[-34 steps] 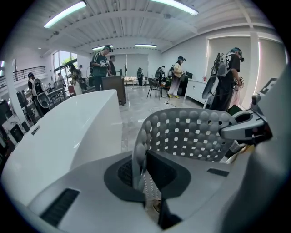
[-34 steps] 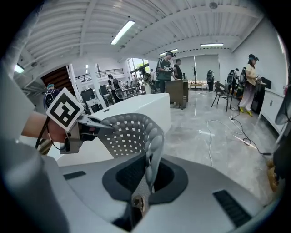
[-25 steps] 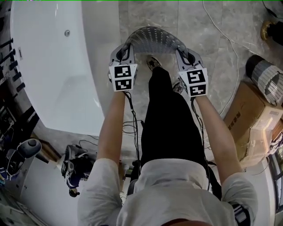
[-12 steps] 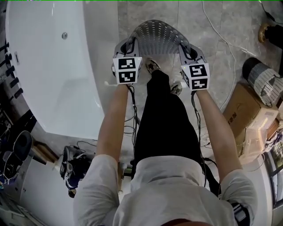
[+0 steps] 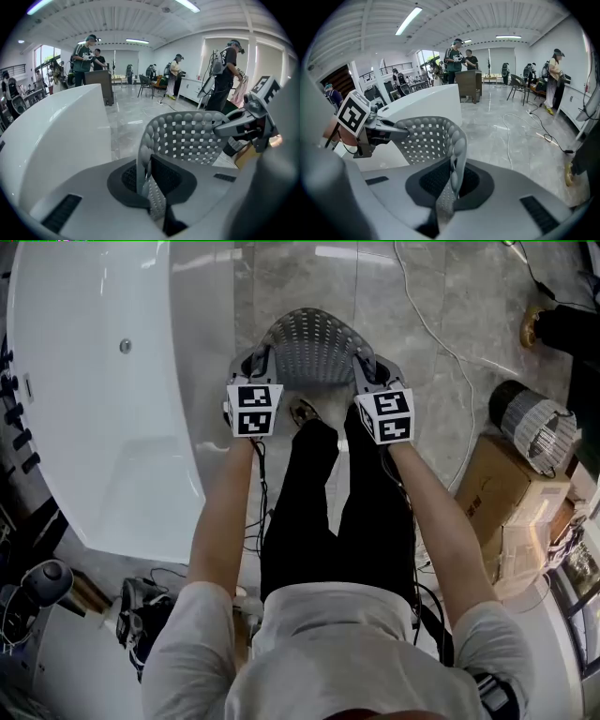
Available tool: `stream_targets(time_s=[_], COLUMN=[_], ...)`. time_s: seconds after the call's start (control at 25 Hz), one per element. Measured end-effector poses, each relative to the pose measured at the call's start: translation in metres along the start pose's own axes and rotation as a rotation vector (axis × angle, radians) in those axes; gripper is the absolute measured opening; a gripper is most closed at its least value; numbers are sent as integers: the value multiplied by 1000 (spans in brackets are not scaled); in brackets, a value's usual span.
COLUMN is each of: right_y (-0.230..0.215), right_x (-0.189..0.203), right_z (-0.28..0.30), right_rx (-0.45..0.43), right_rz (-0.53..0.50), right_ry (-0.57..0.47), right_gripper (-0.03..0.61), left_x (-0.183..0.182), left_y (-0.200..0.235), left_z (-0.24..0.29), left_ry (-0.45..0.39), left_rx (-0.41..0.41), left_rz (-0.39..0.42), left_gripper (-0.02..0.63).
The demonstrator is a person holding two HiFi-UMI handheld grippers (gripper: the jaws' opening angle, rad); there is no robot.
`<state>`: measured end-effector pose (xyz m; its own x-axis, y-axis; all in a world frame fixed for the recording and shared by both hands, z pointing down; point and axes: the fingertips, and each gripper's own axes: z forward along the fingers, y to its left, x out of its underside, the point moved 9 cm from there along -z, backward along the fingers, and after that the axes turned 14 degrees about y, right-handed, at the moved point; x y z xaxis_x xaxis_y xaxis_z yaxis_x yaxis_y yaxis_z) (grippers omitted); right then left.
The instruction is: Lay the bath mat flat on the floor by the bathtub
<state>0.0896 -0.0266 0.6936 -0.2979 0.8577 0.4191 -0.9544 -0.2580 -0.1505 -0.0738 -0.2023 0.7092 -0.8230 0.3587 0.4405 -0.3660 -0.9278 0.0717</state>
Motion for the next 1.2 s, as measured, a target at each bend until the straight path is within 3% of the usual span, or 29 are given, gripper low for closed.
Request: stream_targets(time_s=[0.32,0.8,1.2], right_y=[-11,-52,-105], right_x=[0,-40,-82], right_z=[6,38,73], right_rx=[-3,-20,-82], right_rz=[-36,-88,-16], right_ry=[9,-28,9], right_gripper=[20,20,20], left_x=[-15,-61,-117], left_y=[2,16,11], left_z=[22,52,89], left_ry=[-17,-45,-2], left_rx=[-33,-94,-124], left_rz=[-41,2,-73], left_gripper=[31,31,31])
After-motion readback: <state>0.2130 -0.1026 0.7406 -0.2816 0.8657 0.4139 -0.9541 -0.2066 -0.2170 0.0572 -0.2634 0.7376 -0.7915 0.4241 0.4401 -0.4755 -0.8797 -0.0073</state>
